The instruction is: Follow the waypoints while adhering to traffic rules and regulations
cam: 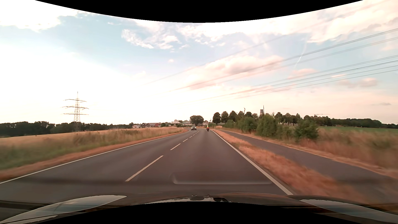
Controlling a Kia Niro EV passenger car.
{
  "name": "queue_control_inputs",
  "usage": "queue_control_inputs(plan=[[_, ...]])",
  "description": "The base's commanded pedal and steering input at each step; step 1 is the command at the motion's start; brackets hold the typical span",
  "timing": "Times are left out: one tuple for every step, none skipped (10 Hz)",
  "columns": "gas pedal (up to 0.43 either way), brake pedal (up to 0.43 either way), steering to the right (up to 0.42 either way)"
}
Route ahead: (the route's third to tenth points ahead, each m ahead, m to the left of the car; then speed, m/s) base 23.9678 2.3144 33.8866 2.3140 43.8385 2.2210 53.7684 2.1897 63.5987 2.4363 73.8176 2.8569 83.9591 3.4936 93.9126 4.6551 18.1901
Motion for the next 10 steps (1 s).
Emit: queue_control_inputs(plan=[[0.157,0.0,0.005],[0.169,0.0,0.006],[0.177,0.0,0.005],[0.177,0.0,0.005],[0.177,0.0,0.004],[0.177,0.0,0.004],[0.177,0.0,0.004],[0.177,0.0,0.004],[0.177,0.0,0.004],[0.177,0.0,0.003]])
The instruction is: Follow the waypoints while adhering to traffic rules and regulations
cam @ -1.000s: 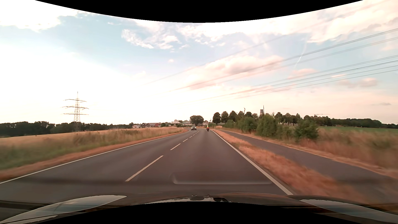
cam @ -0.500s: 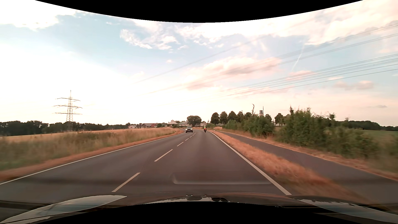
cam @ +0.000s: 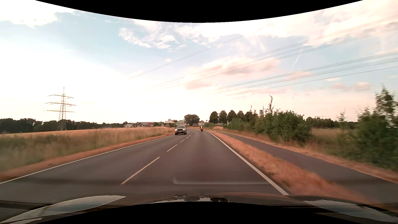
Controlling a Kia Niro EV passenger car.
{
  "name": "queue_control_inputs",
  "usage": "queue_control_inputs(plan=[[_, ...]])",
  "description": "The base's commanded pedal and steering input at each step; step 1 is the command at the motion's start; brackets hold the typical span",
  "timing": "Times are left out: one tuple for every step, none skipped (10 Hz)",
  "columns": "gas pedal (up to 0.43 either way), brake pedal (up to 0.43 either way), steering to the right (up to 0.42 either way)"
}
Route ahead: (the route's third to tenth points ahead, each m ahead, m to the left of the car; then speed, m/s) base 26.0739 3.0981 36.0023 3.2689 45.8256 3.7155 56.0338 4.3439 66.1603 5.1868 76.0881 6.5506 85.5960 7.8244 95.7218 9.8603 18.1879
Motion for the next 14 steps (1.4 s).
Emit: queue_control_inputs(plan=[[0.177,0.0,0.003],[0.177,0.0,0.001],[0.177,0.0,0.0],[0.177,0.0,-0.001],[0.177,0.0,-0.001],[0.177,0.0,-0.001],[0.177,0.0,-0.002],[0.177,0.0,-0.005],[0.177,0.0,-0.006],[0.177,0.0,-0.006],[0.177,0.0,-0.006],[0.177,0.0,-0.006],[0.177,0.0,-0.006],[0.177,0.0,-0.007]])
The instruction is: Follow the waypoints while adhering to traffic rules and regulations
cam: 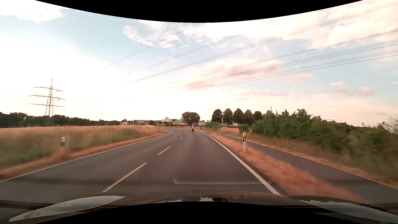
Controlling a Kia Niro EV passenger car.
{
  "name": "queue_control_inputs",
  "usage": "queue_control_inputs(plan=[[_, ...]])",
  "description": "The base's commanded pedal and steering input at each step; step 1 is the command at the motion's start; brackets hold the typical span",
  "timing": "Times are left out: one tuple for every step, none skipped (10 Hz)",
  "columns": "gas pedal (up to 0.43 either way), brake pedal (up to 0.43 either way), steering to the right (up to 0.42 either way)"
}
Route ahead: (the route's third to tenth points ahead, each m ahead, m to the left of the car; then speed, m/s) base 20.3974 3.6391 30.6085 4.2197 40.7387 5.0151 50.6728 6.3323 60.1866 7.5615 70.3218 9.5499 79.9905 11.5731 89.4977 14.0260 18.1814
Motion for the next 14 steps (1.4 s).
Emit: queue_control_inputs(plan=[[0.177,0.0,-0.008],[0.177,0.0,-0.008],[0.177,0.0,-0.008],[0.177,0.0,-0.009],[0.177,0.0,-0.01],[0.177,0.0,-0.012],[0.177,0.0,-0.012],[0.177,0.0,-0.014],[0.177,0.0,-0.017],[0.177,0.0,-0.018],[0.177,0.0,-0.018],[0.177,0.0,-0.018],[0.177,0.0,-0.017],[0.177,0.0,-0.017]])
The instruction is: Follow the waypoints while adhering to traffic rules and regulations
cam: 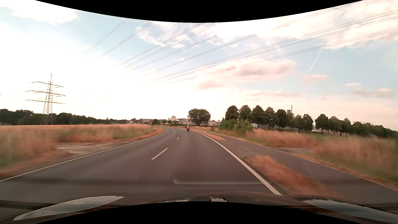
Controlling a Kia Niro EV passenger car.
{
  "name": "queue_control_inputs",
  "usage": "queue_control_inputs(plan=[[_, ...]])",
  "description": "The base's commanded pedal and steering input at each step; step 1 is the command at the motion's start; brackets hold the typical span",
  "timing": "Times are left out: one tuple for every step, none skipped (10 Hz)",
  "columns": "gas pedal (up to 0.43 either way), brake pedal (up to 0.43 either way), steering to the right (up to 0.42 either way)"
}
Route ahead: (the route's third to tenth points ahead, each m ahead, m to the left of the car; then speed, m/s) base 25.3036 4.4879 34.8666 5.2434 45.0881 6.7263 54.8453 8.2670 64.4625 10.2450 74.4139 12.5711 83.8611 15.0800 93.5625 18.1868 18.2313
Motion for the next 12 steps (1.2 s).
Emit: queue_control_inputs(plan=[[0.177,0.0,-0.017],[0.177,0.0,-0.016],[0.177,0.0,-0.016],[0.177,0.0,-0.017],[0.177,0.0,-0.018],[0.177,0.0,-0.018],[0.177,0.0,-0.019],[0.177,0.0,-0.019],[0.177,0.0,-0.02],[0.177,0.0,-0.021],[0.177,0.0,-0.022],[0.177,0.0,-0.021]])
